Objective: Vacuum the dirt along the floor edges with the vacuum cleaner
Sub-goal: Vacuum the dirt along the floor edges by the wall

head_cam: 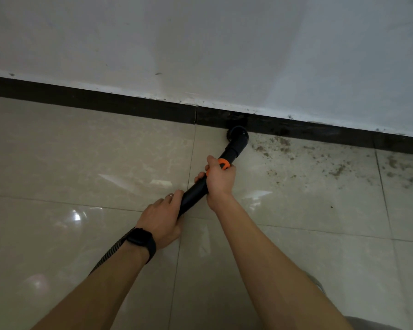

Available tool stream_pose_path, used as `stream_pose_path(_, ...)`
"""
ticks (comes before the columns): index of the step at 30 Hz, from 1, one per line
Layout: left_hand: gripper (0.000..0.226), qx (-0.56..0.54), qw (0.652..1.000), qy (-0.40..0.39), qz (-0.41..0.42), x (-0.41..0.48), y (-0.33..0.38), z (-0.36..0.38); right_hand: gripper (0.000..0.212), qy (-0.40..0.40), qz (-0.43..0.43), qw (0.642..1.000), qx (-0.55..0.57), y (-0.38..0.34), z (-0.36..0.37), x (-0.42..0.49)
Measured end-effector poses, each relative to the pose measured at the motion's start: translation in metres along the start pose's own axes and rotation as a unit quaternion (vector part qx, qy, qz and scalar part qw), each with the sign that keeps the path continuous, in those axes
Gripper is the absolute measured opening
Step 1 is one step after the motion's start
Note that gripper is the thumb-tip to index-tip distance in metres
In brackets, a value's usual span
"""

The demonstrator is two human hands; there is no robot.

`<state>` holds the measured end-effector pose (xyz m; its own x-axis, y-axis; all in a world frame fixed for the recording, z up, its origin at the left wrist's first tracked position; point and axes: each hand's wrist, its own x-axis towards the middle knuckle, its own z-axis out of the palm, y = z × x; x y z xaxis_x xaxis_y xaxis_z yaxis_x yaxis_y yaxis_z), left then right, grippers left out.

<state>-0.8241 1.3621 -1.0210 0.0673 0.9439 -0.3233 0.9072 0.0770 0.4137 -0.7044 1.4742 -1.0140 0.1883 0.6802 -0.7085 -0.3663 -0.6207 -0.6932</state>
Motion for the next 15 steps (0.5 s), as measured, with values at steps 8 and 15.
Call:
stream_pose_path(8,0.045,-0.025,0.999,-0.020,-0.006,-0.017,-0.019,-0.014,0.026,-0.013,0.019,1.000,-0.005,0.015,0.012,-0.016)
stream_pose_path(15,0.057,0.070,0.990,-0.097,0.072,-0.052,-0.031,-0.012,0.025,0.110,0.015,0.990,0.081,0.060,-0.026,-0.057)
